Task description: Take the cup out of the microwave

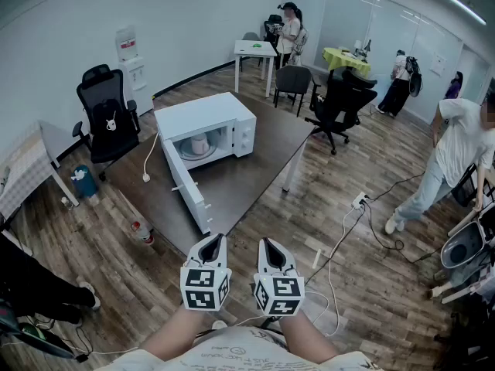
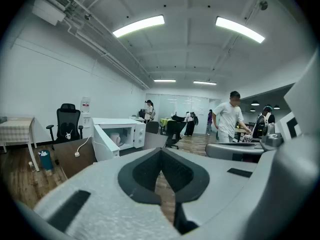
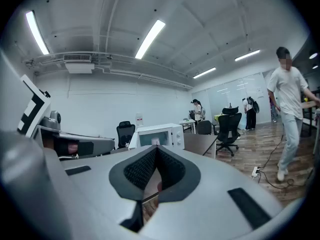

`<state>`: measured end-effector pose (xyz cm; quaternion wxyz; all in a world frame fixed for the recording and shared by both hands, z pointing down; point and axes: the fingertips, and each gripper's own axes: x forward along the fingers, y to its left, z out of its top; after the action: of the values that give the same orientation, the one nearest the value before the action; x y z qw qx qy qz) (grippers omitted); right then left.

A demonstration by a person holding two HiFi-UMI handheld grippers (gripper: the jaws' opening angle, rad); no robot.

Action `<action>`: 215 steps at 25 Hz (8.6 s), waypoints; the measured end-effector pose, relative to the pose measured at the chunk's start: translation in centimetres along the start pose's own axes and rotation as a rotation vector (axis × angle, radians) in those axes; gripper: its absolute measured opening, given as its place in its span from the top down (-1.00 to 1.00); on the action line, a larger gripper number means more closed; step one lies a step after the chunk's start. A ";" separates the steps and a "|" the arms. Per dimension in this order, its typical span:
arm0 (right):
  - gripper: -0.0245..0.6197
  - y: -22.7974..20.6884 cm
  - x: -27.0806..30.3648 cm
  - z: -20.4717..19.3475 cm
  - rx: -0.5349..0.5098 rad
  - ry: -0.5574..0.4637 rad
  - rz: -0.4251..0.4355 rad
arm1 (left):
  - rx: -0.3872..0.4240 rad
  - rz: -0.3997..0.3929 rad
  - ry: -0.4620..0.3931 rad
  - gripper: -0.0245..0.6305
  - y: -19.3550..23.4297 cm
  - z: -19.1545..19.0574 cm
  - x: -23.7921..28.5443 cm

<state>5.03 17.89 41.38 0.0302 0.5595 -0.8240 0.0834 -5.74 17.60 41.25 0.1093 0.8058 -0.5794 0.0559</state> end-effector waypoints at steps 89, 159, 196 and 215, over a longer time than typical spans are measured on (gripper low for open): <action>0.88 -14.7 32.7 2.6 -0.021 0.070 0.254 | -0.125 0.154 0.044 0.90 8.5 3.1 36.1; 0.88 -10.5 56.7 0.8 -0.175 0.261 0.682 | -0.243 0.605 0.139 0.65 31.2 -4.5 49.5; 0.88 -13.0 57.9 -0.8 -0.197 0.314 0.540 | -0.185 0.489 0.196 0.65 34.1 -6.6 56.1; 0.88 -13.4 56.6 -0.6 -0.199 0.294 0.528 | -0.030 0.476 0.206 0.81 31.5 -6.4 55.0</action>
<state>-3.62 -38.74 51.43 0.1810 0.3027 -0.9317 0.0871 -17.59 -41.17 62.85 0.1635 0.6351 -0.7392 0.1532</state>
